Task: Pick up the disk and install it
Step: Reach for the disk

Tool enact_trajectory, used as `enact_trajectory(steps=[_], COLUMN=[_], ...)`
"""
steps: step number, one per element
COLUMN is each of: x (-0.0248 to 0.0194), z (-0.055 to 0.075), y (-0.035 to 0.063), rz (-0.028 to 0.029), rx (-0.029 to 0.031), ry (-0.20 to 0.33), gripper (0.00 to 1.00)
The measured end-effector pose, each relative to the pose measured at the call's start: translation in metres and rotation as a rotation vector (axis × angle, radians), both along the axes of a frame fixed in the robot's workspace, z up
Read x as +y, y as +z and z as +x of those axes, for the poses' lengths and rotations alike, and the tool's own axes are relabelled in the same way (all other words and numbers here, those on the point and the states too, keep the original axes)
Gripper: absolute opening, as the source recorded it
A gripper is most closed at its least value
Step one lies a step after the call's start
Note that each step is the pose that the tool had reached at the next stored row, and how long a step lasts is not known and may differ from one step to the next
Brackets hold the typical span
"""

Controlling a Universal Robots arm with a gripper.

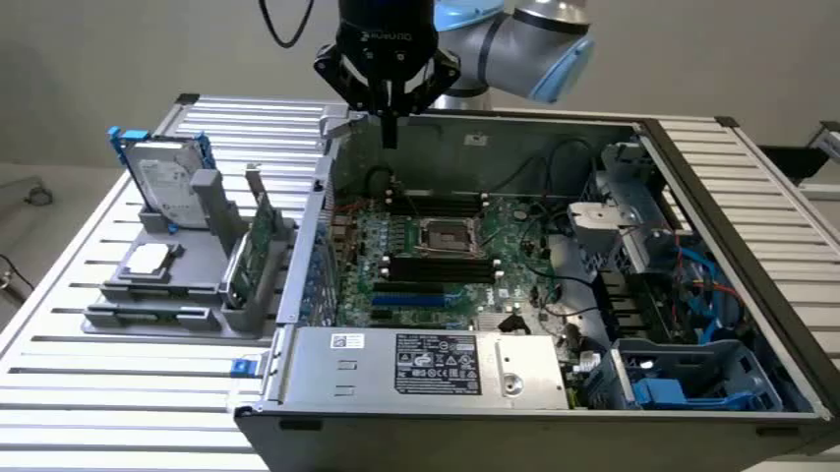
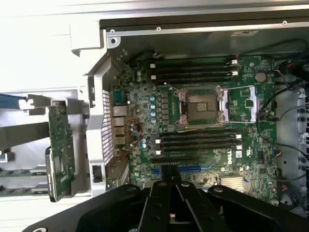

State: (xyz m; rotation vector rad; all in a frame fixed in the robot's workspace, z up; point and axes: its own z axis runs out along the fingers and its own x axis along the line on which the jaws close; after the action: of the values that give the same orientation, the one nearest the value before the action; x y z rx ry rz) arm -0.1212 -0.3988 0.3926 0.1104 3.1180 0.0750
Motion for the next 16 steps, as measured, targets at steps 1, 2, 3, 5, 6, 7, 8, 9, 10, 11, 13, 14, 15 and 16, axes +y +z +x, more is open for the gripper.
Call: enact_trajectory(steps=[1, 2, 3, 5, 6, 7, 8, 9, 10, 11, 13, 14, 15, 16], x=[0.0, 0.0, 0.0, 0.0, 0.0, 0.0, 0.0, 0.0, 0.0004, 0.0023, 0.0062, 0.008, 0.01, 0.0121], z=[0.0, 0.0, 0.0, 0.0, 0.0, 0.0, 0.0, 0.0, -0.001, -0.005, -0.014, -0.018, -0.023, -0.027], y=[0.0, 0.0, 0.0, 0.0, 0.0, 0.0, 0.0, 0.0, 0.0, 0.0, -0.0001, -0.0002, -0.0003, -0.0005], rz=[0.0, 0.0001, 0.0, 0.0, 0.0, 0.0, 0.0, 0.0, -0.0001, 0.0, 0.0, 0.0001, -0.0001, 0.0], rx=[0.0, 0.0, 0.0, 0.0, 0.0, 0.0, 0.0, 0.0, 0.0001, 0.0, -0.0001, -0.0001, 0.0, -0.0001], ry=[0.0, 0.0, 0.0, 0.0, 0.0, 0.0, 0.0, 0.0, 0.0, 0.0, 0.0, 0.0, 0.0, 0.0], gripper=[0.11, 0.11, 0.11, 0.11, 0.11, 0.11, 0.11, 0.11, 0.11, 0.11, 0.11, 0.11, 0.11, 0.11])
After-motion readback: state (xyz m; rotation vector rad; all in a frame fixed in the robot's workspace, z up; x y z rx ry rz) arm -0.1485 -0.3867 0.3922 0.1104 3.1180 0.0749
